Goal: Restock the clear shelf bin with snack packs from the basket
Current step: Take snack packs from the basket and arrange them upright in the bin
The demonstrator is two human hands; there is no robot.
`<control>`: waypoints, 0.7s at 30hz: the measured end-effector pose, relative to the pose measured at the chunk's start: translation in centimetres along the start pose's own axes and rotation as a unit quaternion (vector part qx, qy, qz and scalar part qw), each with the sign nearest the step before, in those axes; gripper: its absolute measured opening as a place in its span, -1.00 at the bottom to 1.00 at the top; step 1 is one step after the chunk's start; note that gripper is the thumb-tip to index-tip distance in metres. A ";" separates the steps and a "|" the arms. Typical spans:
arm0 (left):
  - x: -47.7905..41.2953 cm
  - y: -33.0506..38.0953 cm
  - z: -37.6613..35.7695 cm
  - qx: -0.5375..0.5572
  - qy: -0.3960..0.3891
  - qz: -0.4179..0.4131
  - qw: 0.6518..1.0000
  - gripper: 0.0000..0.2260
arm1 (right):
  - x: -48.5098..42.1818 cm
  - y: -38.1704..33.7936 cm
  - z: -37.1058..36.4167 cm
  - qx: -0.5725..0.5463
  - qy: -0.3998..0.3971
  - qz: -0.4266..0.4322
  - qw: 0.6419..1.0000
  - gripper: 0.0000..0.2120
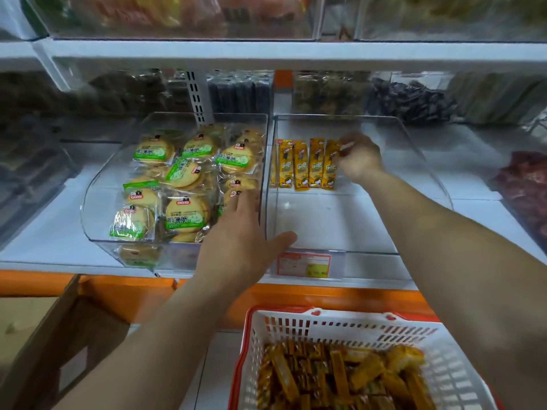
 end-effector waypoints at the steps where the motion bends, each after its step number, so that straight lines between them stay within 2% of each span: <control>1: 0.0 0.0 0.1 -0.001 -0.003 0.000 1.000 -0.28 | 0.1 -0.1 0.1 0.009 -0.008 -0.008 1.000 -0.56; 4: -0.2 0.2 0.5 0.012 -0.020 0.007 1.000 -0.26 | 1.1 -0.5 0.9 0.047 -0.021 0.004 0.999 -0.46; 6: -0.1 0.5 1.1 0.050 -0.034 0.018 0.998 -0.27 | 2.1 -1.0 2.0 0.070 -0.012 0.028 0.997 -0.46; 9: 0.6 1.4 2.6 0.072 -0.003 0.014 0.997 -0.31 | 4.6 -2.0 4.5 0.083 -0.009 0.065 0.994 -0.57; 12: 2.4 3.0 4.1 0.057 0.047 -0.042 0.996 -0.42 | 9.0 -3.0 7.6 0.038 -0.021 0.100 0.994 -0.75; 14: 4.2 3.8 4.2 0.062 0.041 -0.065 0.995 -0.51 | 13.1 -3.2 9.5 0.003 -0.038 0.124 0.992 -0.83; 16: 6.3 4.2 3.2 0.057 -0.005 -0.081 0.995 -0.65 | 17.5 -2.6 11.1 -0.019 -0.069 0.146 0.987 -0.87; 18: 8.5 4.4 0.7 0.039 -0.083 -0.102 0.991 -0.76 | 21.3 -1.0 11.7 -0.027 -0.109 0.161 0.981 -0.89; 21: 11.1 4.1 -4.7 -0.004 -0.214 -0.086 0.973 -0.78 | 25.1 3.7 10.3 0.012 -0.179 0.133 0.975 -0.88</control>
Point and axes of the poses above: each hand's wrist, its own x-axis away from the middle knuckle, its own z-axis out of the back of the hand, y = z × x, the point moved 3 cm from there along -x, towards the middle knuckle, and after that the axes turned 2 degrees about -z, right-handed, at the moved point
